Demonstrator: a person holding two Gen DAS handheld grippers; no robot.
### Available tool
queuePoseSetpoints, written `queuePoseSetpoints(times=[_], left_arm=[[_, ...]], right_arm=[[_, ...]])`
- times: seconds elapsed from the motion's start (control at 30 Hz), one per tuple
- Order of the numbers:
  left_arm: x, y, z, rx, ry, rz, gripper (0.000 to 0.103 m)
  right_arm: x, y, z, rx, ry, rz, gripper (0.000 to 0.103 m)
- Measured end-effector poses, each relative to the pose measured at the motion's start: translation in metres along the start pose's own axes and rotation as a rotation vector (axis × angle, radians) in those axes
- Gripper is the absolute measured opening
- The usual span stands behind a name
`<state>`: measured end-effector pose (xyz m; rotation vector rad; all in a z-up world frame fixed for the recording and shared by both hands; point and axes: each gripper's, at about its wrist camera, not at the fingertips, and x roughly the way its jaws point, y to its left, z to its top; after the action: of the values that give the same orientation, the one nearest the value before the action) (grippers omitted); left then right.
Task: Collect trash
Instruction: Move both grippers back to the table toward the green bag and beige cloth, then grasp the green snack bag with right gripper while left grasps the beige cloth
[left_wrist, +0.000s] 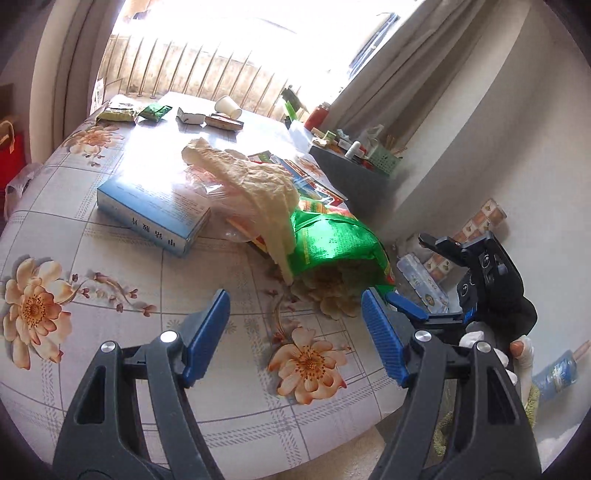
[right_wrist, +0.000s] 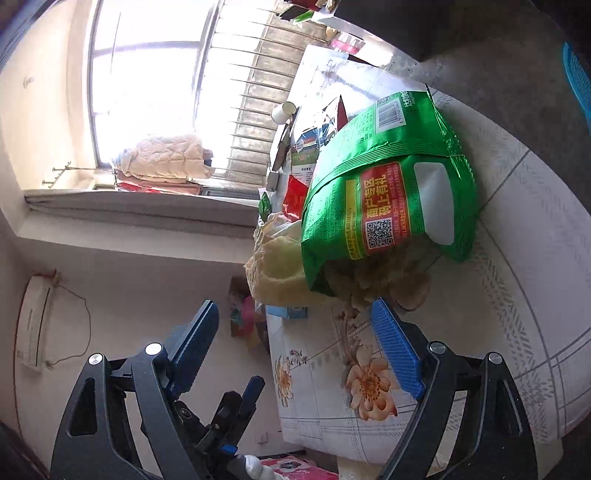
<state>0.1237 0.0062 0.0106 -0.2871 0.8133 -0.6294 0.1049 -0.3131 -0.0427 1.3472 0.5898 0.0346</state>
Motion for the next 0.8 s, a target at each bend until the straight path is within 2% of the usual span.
queuePoseSetpoints(times=[0.1,0.27,0.33,0.4,0.43,0.67,0.8], left_arm=[[0.000,0.015,-0.003,-0.022,-0.001,-0.002,0.070],[0.001,0.030,-0.003,-0.050,-0.010,-0.016,0.070],[0.003,0.029,0.000,-0.054,-0.019,-0.022,0.070],[0.003,0.027,0.003,-0.052,-0.032,-0.030,0.070],[0.005,0.027,0.005,-0.052,-0.037,-0.034,0.070],[0.017,0.017,0.024,-0.041,-0.052,-0.045,0.070],[0.027,0.007,0.037,0.013,-0.074,0.009,0.070]], right_arm=[[0.014,-0.011,0.004,0.089,-0.093,0.001,0.082],[0.025,-0.019,0.012,0.140,-0.214,0.006,0.068],[0.026,-0.023,0.014,0.160,-0.219,0.012,0.058],[0.026,-0.027,0.016,0.170,-0.210,0.026,0.035],[0.024,-0.027,0.016,0.162,-0.206,0.037,0.030],[-0.014,-0.017,0.014,0.071,-0.211,0.067,0.017],[-0.041,-0.018,0.010,0.022,-0.146,0.099,0.014]])
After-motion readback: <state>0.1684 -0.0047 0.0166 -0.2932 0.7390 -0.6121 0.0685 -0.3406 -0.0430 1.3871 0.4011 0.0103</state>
